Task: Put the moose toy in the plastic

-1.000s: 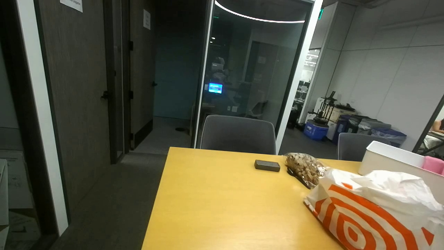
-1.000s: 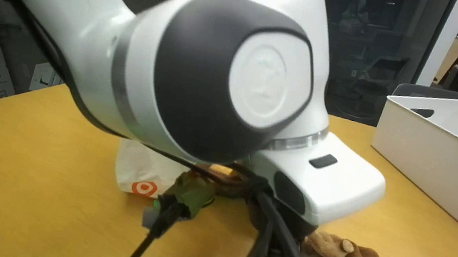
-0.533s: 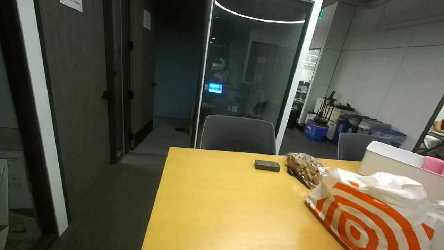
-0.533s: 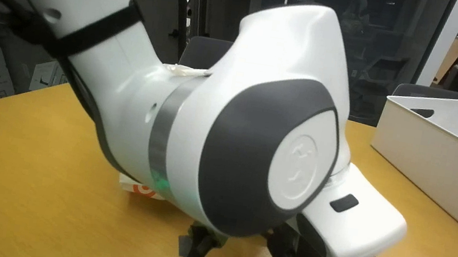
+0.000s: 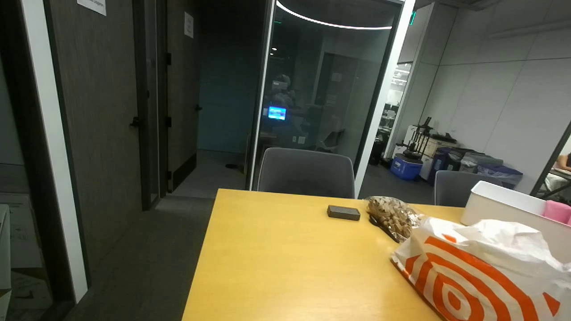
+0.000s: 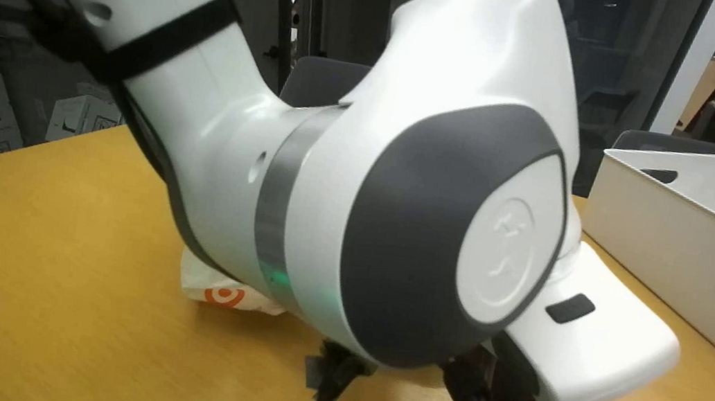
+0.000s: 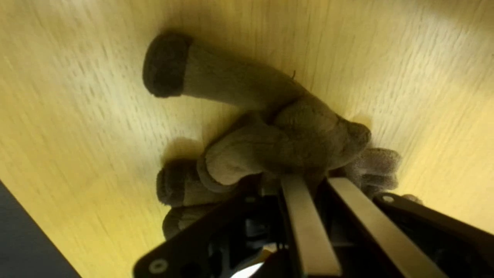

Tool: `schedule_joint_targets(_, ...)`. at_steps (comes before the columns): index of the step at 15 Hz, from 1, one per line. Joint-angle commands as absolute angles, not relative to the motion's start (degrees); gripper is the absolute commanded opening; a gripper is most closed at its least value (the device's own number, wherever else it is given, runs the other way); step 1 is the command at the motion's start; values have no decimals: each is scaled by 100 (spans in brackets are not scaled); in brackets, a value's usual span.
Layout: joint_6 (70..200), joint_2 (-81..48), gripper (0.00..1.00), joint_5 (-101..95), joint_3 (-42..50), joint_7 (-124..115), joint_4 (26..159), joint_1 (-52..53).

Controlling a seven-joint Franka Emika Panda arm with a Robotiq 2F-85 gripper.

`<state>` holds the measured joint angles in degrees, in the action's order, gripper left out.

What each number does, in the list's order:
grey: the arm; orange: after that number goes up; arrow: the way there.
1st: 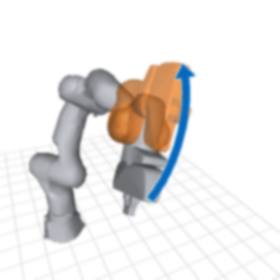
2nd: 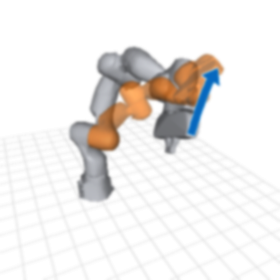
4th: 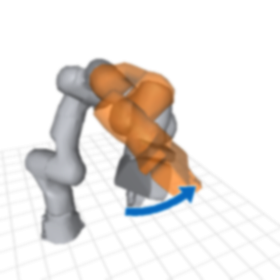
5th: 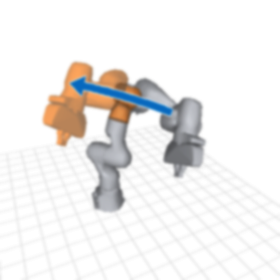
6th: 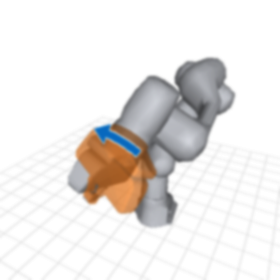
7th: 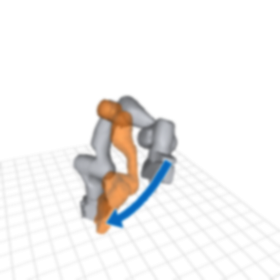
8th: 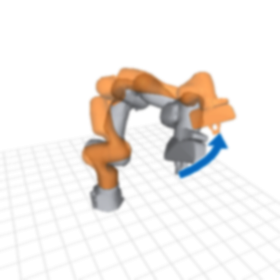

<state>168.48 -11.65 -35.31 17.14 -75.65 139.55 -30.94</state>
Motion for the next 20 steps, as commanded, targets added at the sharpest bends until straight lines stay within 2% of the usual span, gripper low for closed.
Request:
schedule_joint_targets(1,17011,-974,6,-3480,1772,-7627,13933,-3163)
schedule_joint_targets(6,16957,-339,7,-3081,1780,-7477,13961,-3388)
schedule_joint_targets(11,16979,574,7,-1448,1668,-6457,14105,-3428)
schedule_joint_targets(12,16988,815,6,-1007,1916,-6127,14148,-3093)
schedule_joint_targets(20,16460,2498,5,1075,1795,-4029,14244,-1831)
